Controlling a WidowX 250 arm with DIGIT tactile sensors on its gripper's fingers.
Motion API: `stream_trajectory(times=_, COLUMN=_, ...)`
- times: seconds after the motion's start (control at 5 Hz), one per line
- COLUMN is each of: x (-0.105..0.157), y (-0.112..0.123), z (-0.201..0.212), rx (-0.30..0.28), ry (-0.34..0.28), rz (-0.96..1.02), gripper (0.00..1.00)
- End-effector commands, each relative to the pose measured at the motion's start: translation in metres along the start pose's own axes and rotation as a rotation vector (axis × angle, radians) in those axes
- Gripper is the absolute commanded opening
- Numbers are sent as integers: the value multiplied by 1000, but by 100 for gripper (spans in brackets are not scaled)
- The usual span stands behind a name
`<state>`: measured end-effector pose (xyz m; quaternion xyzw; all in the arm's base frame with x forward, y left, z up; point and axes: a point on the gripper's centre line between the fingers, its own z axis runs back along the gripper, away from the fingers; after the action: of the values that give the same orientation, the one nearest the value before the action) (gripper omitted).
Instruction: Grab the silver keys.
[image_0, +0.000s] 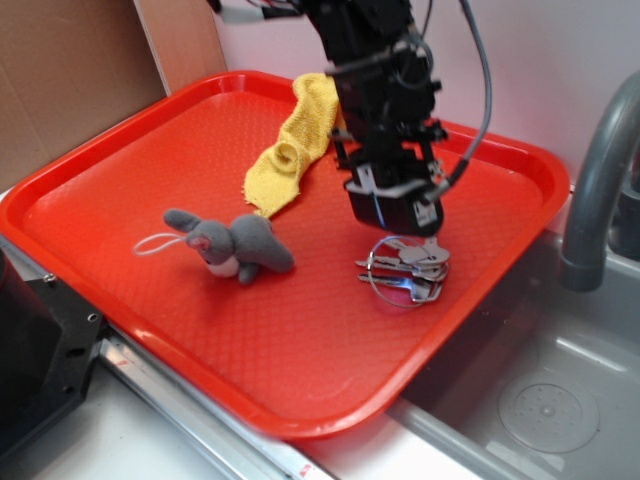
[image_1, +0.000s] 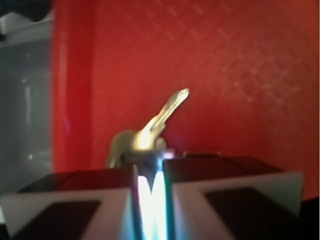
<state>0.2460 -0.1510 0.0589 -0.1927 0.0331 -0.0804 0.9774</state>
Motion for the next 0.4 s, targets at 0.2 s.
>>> stream_trajectory(times=0.2, x=-20, y=15, z=101, rx=58, ry=-96, rz=64, gripper=14)
